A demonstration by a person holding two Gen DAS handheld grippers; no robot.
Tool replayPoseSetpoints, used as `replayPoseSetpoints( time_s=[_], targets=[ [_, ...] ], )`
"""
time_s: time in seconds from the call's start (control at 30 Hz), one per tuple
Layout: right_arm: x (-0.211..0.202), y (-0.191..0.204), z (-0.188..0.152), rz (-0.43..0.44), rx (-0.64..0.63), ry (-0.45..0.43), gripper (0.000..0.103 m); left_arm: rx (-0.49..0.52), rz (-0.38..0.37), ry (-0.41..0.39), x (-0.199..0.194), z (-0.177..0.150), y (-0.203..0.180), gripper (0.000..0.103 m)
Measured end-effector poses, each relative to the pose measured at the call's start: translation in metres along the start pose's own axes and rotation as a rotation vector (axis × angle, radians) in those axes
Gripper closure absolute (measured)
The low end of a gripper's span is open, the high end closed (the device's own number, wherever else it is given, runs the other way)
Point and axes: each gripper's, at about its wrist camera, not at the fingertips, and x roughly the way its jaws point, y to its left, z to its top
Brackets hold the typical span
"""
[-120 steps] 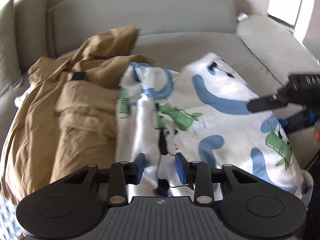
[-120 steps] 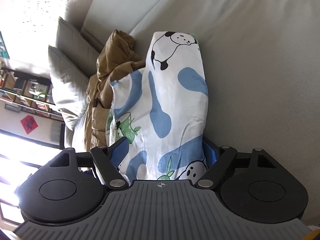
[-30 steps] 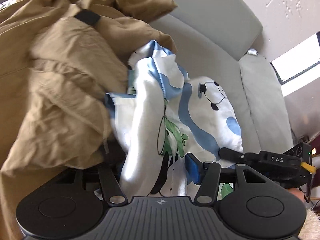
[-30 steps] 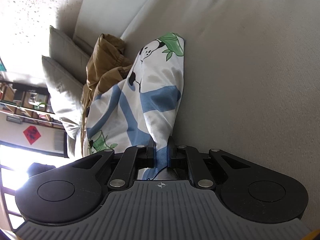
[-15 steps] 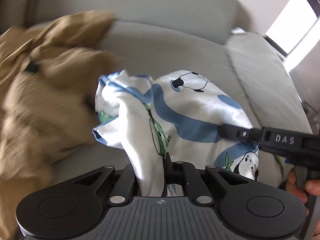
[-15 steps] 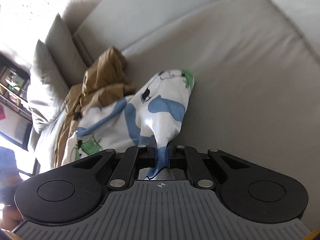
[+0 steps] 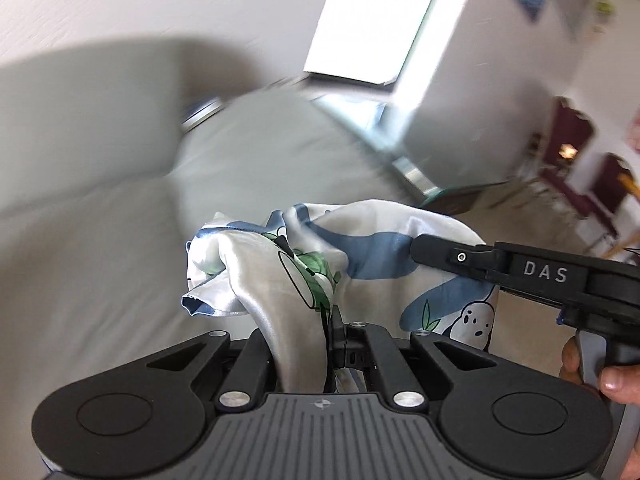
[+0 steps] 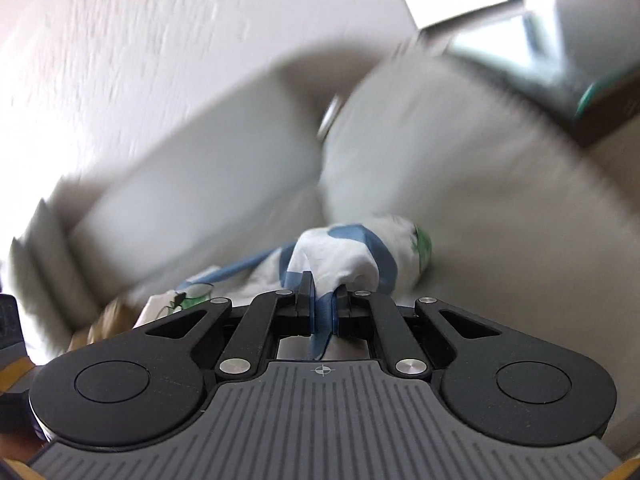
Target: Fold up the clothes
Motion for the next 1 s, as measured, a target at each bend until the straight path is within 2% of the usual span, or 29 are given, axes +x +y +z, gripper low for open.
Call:
replayPoseSetpoints(
  time_s=[0.07,0.13,0.17,0.2,0.23,0.27,0.33,0.43,0.57,0.67,0.7,0.73,0.77,0.8,0.83,0.93,1.0],
  targets=[
    [-0.019,-0.022,0.018,-0.029,0.003,-0.078,0.096,0.011,-0.032,0.001,0.022,0.008,-0.02,0.099],
    [-0.027,-0.046,0.028,-0.073,0.024,-0.119,0.094,0.009,-0.026,0.086,0.061,0.007,-0.031,0.09],
    [-0.025,-0.059,0.029,-0.106,0.051,-0.111,0.09,0.004,-0.014,0.128,0.079,0.006,-0.034,0.08],
    [-0.017,-0.075,0.027,-0.152,0.098,-0.068,0.076,-0.012,0.021,0.17,0.093,0.001,-0.03,0.08],
    [-0.009,-0.09,0.025,-0.198,0.146,-0.025,0.053,-0.028,0.056,0.212,0.107,-0.004,-0.027,0.08],
    [-0.001,-0.106,0.023,-0.244,0.193,0.018,0.046,-0.043,0.087,0.241,0.117,-0.009,-0.023,0.08],
    [0.001,-0.129,0.015,-0.305,0.253,0.042,0.045,-0.059,0.11,0.213,0.108,-0.017,-0.012,0.07],
    [-0.019,-0.141,0.001,-0.322,0.255,-0.023,0.044,-0.058,0.122,0.178,0.092,-0.022,0.005,0.064],
    [-0.056,-0.131,-0.012,-0.294,0.22,-0.119,0.044,-0.056,0.103,0.103,0.071,-0.013,0.014,0.057],
    [-0.086,-0.105,-0.024,-0.242,0.114,-0.243,0.044,-0.059,0.067,0.038,0.046,-0.012,0.015,0.055],
    [-0.092,-0.096,-0.03,-0.231,0.063,-0.271,0.054,-0.053,0.061,0.029,0.04,-0.013,0.015,0.054],
    [-0.091,-0.088,-0.033,-0.223,0.018,-0.269,0.069,-0.047,0.057,0.032,0.033,-0.015,0.015,0.054],
    [-0.082,-0.086,-0.033,-0.217,-0.005,-0.227,0.074,-0.04,0.052,0.045,0.027,-0.017,0.013,0.053],
    [-0.067,-0.087,-0.035,-0.225,-0.004,-0.162,0.085,-0.034,0.05,0.058,0.022,-0.02,0.01,0.053],
    [-0.053,-0.092,-0.038,-0.256,0.014,-0.099,0.092,-0.025,0.054,0.07,0.017,-0.025,0.006,0.053],
    [-0.011,-0.121,-0.044,-0.439,0.065,0.046,0.095,0.002,0.067,0.106,0.004,-0.04,-0.006,0.053],
    [0.0,-0.123,-0.041,-0.464,0.053,0.086,0.094,0.018,0.09,0.132,-0.003,-0.047,-0.014,0.052]
  ],
)
